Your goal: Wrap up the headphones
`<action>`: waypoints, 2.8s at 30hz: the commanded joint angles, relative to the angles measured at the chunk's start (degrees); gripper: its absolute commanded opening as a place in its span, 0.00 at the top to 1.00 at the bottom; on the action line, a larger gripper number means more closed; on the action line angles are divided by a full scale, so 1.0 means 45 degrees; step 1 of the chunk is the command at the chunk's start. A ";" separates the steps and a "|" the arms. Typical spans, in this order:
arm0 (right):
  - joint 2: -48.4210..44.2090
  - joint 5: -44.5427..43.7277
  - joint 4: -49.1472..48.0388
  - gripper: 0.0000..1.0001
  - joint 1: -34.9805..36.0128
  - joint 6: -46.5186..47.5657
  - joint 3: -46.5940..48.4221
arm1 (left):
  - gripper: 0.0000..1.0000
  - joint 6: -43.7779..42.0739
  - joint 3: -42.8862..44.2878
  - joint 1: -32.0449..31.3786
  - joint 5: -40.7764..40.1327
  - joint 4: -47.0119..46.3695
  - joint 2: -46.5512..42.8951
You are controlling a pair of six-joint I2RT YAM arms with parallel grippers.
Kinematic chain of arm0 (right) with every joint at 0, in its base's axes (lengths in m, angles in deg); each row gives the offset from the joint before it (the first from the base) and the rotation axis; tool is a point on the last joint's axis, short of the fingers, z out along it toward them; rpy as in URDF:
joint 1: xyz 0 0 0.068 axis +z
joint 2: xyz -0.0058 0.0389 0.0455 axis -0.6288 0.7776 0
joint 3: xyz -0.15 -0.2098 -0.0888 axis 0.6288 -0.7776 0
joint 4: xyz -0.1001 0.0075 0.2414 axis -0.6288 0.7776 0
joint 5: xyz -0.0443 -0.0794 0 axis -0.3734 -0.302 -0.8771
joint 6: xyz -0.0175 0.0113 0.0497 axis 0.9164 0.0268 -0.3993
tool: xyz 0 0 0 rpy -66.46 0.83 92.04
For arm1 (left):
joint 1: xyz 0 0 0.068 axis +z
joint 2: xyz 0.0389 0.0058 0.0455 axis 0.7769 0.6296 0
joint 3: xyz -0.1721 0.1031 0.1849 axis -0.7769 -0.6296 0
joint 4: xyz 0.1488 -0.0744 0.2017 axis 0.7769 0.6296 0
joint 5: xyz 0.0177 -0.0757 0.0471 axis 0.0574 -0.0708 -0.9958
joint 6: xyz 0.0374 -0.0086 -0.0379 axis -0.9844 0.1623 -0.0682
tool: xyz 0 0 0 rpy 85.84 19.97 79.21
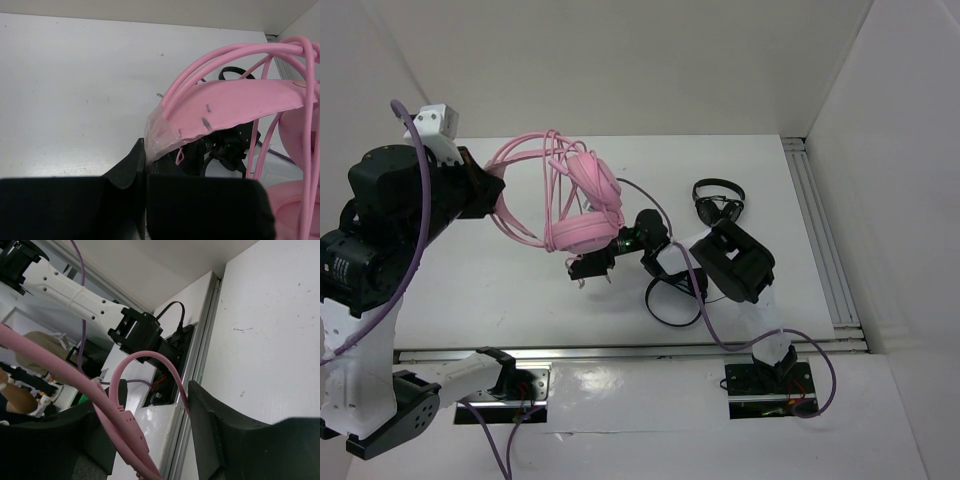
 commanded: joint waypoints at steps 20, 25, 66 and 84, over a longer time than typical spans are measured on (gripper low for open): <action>-0.2193 -0.4596 0.4235 0.02 0.0514 0.6921 -0.0078 | 1.00 0.1709 0.1073 -0.0055 0.0226 -0.2256 -0.0075; -0.3405 -0.8796 0.6956 0.01 0.0649 0.9286 0.0039 | 1.00 0.1592 0.1325 -0.0055 0.0109 -0.2139 -0.0075; -0.6142 -0.6760 0.6943 0.19 0.1822 0.9253 -0.0745 | 1.00 0.1982 -0.1500 -0.0055 -0.0261 -0.2918 -0.1128; -0.5984 -1.3121 1.0147 0.38 0.3014 1.0481 -0.0467 | 1.00 0.2275 0.0134 -0.0055 -0.1435 -0.2979 -0.0739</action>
